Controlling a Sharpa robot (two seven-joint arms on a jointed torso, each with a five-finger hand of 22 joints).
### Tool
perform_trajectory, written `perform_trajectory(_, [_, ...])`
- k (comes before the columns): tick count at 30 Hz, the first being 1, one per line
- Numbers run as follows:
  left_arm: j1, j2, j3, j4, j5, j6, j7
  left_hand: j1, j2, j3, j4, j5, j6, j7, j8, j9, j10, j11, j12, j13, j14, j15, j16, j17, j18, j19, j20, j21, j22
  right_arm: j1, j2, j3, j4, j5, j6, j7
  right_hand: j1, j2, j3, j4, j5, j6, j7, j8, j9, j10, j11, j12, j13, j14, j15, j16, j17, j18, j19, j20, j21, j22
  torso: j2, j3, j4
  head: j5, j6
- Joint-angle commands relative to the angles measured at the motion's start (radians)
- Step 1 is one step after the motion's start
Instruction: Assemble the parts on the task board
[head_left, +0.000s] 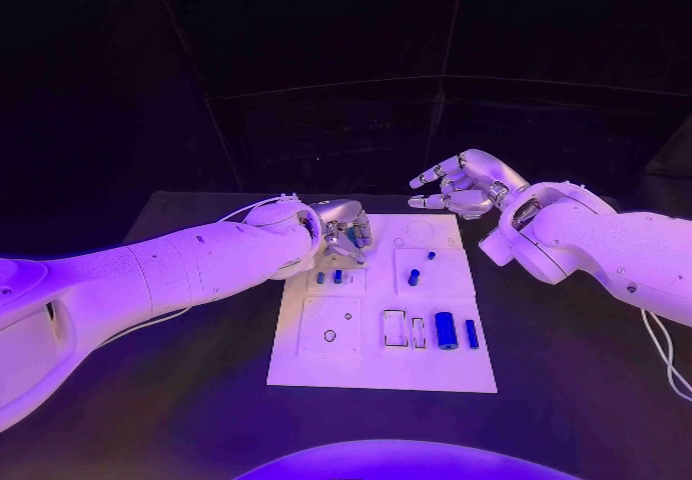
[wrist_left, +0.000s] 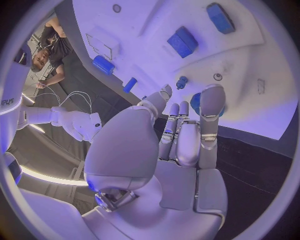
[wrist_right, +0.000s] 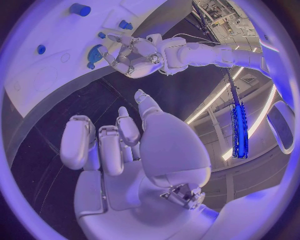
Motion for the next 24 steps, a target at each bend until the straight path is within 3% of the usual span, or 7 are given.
perform_trajectory(1, [0.001, 0.010, -0.001, -0.012, -0.054, 0.050, -0.011, -0.011, 0.003, -0.004, -0.002, -0.004, 0.008, -0.001, -0.004, -0.003, 0.007, -0.001, -0.007, -0.003, 0.018, -0.003, 0.007, -0.002, -0.018, 0.008, -0.001, 0.005, 0.006, 0.002, 0.002, 0.001, 0.000, 0.002, 0.004, 0.004, -0.003, 0.011, -0.006, 0.001, 0.005, 0.006, -0.002, 0.006, -0.001, -0.006, -0.003, -0.005, -0.001, 0.062, -0.003, -0.004, 0.064, -0.003, -0.005, 0.002, -0.006, -0.001, 0.000, -0.0002, 0.0020, -0.002, -0.001])
perform_trajectory(20, [0.000, 0.043, -0.004, -0.064, -0.077, 0.114, -0.028, -0.010, 0.024, 0.010, -0.010, -0.005, 0.041, -0.008, -0.014, -0.020, 0.044, -0.007, -0.018, -0.026, 0.021, -0.009, 0.006, -0.014, -0.021, 0.014, -0.006, 0.024, 0.028, 0.002, 0.007, 0.001, -0.002, 0.002, 0.005, 0.006, -0.003, 0.011, -0.006, 0.001, 0.005, 0.006, -0.002, 0.006, -0.001, -0.006, -0.003, -0.005, -0.001, 0.062, -0.003, -0.004, 0.064, -0.003, -0.005, 0.002, -0.006, -0.001, 0.000, -0.0007, 0.0013, -0.004, -0.003])
perform_trajectory(24, [0.000, 0.049, -0.004, -0.074, -0.077, 0.124, -0.025, -0.011, 0.024, 0.012, -0.012, -0.005, 0.045, -0.008, -0.016, -0.023, 0.049, -0.008, -0.020, -0.030, 0.021, -0.010, 0.006, -0.015, -0.022, 0.015, -0.007, 0.028, 0.034, 0.002, 0.007, 0.001, -0.003, 0.002, 0.005, 0.006, -0.003, 0.011, -0.006, 0.001, 0.005, 0.006, -0.002, 0.006, -0.001, -0.006, -0.003, -0.005, -0.001, 0.062, -0.003, -0.004, 0.064, -0.003, -0.005, 0.002, -0.006, -0.001, -0.001, 0.0007, 0.0015, -0.004, -0.005])
